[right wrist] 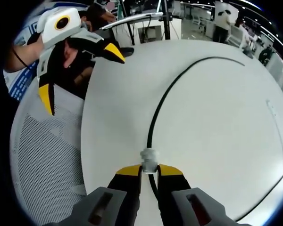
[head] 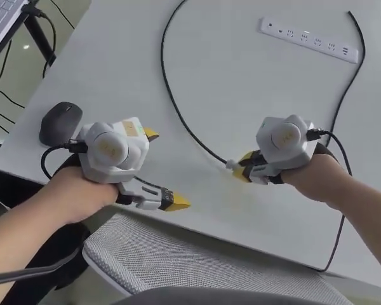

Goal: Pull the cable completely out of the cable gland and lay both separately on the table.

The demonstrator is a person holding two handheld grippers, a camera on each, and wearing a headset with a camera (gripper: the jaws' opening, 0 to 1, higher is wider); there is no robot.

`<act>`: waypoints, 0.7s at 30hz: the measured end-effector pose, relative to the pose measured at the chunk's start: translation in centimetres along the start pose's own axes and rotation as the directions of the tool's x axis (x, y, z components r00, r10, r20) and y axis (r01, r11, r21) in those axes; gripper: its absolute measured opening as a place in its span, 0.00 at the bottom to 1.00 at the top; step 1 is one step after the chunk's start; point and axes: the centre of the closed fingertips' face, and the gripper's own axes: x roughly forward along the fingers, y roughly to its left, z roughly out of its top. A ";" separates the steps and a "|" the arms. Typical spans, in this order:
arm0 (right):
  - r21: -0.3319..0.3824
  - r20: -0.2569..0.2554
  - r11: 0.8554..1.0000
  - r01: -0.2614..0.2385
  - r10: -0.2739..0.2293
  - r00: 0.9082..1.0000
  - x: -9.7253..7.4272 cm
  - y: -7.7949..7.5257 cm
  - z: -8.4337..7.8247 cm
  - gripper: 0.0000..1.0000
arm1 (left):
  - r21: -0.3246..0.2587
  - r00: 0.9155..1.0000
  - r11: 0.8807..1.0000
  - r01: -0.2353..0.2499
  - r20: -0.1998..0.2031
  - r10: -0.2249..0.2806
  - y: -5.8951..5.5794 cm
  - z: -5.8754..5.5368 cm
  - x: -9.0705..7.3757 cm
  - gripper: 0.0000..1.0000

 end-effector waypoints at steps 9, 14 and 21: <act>-0.030 0.027 1.000 -0.008 0.009 1.000 -2.1 1.1 1.1 0.07 | 0.043 0.998 0.998 0.052 0.033 -0.054 -1.8 1.9 0.2 0.94; -0.043 0.037 0.999 -0.006 0.008 0.999 -3.2 1.7 1.6 0.07 | 0.069 0.997 0.995 0.070 0.029 -0.072 -2.5 2.5 0.5 0.93; -0.077 0.042 0.997 -0.005 0.009 0.999 -5.1 2.8 2.1 0.07 | 0.100 0.993 0.990 0.103 0.038 -0.107 -3.8 4.5 0.7 0.92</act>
